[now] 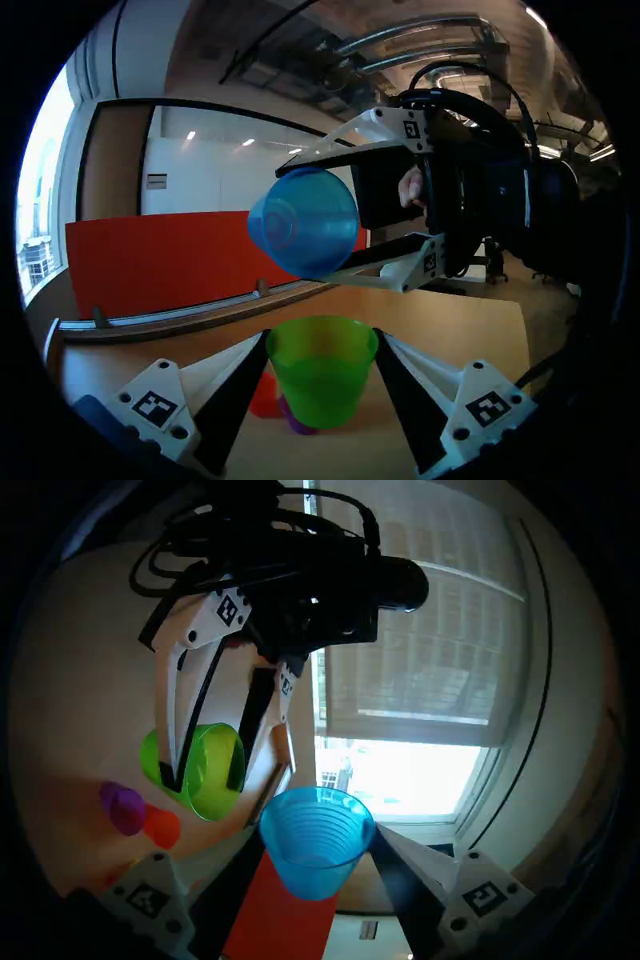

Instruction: Pour water

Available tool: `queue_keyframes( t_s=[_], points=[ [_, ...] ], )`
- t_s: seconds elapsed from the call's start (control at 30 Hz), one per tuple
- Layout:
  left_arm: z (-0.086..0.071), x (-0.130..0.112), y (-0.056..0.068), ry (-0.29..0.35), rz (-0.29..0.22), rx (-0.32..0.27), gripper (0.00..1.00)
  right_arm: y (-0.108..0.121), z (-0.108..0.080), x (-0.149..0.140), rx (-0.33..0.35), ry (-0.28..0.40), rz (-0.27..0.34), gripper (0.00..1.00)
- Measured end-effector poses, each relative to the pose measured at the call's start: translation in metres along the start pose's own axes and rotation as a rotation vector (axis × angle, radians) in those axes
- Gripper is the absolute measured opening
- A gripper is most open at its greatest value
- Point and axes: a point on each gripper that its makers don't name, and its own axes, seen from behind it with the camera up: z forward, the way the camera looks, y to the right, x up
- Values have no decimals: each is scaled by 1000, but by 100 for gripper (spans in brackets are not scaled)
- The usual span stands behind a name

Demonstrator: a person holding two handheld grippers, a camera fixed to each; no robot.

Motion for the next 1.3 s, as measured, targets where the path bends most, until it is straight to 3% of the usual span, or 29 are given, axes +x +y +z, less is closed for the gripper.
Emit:
queue_keyframes(
  t_s=[0.4,0.7,1.0,1.3],
  points=[
    [1,-1,1,-4,2,0,90,-3,-4,1,-5,6,32,91],
    [2,-2,3,-9,5,-2,90,-3,-5,2,-10,23,114,91],
    [1,-2,1,-13,10,3,90,0,-6,-3,-30,35,236,91],
    [1,-2,2,-15,15,4,90,-2,-6,-10,-38,38,306,91]
  ],
)
